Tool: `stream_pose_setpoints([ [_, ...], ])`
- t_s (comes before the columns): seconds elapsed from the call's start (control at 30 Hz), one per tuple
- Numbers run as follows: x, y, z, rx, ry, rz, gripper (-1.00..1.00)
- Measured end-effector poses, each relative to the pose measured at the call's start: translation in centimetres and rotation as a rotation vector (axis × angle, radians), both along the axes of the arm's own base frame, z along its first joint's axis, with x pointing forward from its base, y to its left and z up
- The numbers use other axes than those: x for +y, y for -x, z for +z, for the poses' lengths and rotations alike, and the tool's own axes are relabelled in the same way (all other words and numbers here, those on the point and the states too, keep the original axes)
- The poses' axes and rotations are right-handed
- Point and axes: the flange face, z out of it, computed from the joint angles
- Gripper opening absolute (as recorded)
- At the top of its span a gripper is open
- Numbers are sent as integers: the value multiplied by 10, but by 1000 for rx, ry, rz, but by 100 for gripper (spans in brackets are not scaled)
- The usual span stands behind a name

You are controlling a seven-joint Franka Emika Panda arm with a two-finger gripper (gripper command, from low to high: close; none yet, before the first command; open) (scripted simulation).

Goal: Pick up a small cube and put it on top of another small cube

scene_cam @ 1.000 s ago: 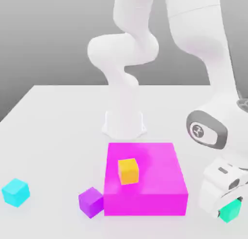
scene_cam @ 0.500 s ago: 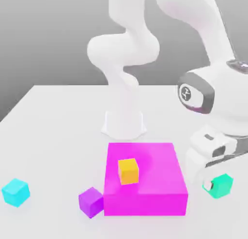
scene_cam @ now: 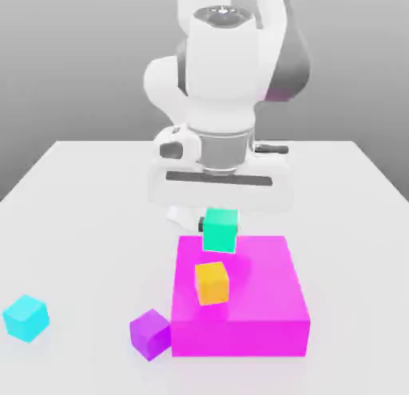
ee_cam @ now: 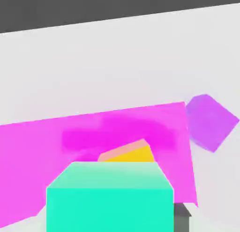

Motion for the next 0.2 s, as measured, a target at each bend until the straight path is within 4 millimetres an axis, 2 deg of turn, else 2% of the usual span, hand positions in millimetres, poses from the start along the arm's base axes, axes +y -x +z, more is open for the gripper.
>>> stream_pose_setpoints([
  [0.07,-1,1,-23,0,0,-3,-100],
  [0.1,-1,2,-31,0,0,-3,100],
  [0.2,-1,2,-31,0,0,-3,100],
])
